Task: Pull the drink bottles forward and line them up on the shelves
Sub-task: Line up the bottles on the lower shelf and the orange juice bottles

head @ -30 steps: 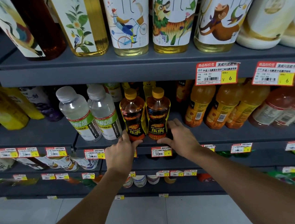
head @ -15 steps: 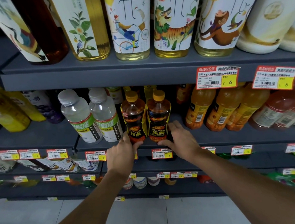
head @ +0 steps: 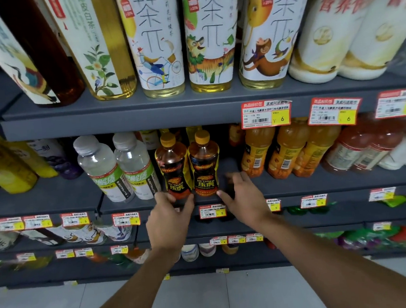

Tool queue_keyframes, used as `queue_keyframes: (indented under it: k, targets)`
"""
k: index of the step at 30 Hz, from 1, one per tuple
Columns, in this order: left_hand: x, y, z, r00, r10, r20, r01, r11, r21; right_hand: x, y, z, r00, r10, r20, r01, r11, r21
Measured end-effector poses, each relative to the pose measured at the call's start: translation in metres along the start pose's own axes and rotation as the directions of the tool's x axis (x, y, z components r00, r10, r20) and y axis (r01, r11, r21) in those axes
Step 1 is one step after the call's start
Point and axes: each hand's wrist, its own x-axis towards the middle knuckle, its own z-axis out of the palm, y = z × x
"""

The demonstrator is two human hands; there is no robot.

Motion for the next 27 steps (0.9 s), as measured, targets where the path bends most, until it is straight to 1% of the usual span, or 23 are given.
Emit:
queue_keyframes:
  k: [2,5,7,9,12,15,17,20,24,27]
  targets:
    - [-0.014,0.006,0.007,0.995,0.094,0.032,-0.093,0.995,-0.047,-0.012,0.009,-0.007,0.997,0.023,-0.07,-0.023,1.0,-0.001]
    - [-0.027,0.025,0.023,0.97,0.229,0.083,-0.22,0.97,-0.099,-0.024,0.026,-0.022,0.983,0.049,-0.18,-0.047,0.999,0.014]
    - [-0.033,0.04,0.037,0.952,0.286,0.105,-0.275,0.955,-0.107,-0.027,0.037,-0.032,0.964,0.119,-0.236,-0.115,0.993,0.028]
    - [-0.04,0.057,0.05,0.944,0.306,0.121,-0.289,0.947,-0.141,-0.031,0.049,-0.04,0.935,0.195,-0.296,-0.187,0.981,0.054]
    - [-0.046,0.081,0.07,0.951,0.283,0.127,-0.255,0.947,-0.197,-0.034,0.067,-0.053,0.884,0.296,-0.362,-0.267,0.955,0.128]
    - [-0.044,0.105,0.092,0.974,0.2,0.109,-0.169,0.956,-0.241,-0.025,0.085,-0.063,0.855,0.328,-0.403,-0.271,0.943,0.192]
    - [-0.041,0.115,0.106,0.986,0.134,0.096,-0.106,0.961,-0.253,-0.019,0.095,-0.065,0.854,0.327,-0.404,-0.254,0.941,0.226]
    - [-0.04,0.124,0.119,0.996,0.058,0.065,-0.041,0.969,-0.243,-0.017,0.101,-0.064,0.86,0.285,-0.423,-0.193,0.949,0.248]
    - [-0.032,0.131,0.131,0.998,0.019,0.058,-0.007,0.98,-0.197,-0.013,0.102,-0.061,0.837,0.317,-0.446,-0.202,0.937,0.286]
    - [-0.025,0.136,0.137,0.999,0.008,0.05,0.0,0.986,-0.166,-0.007,0.104,-0.058,0.845,0.308,-0.437,-0.186,0.935,0.301]
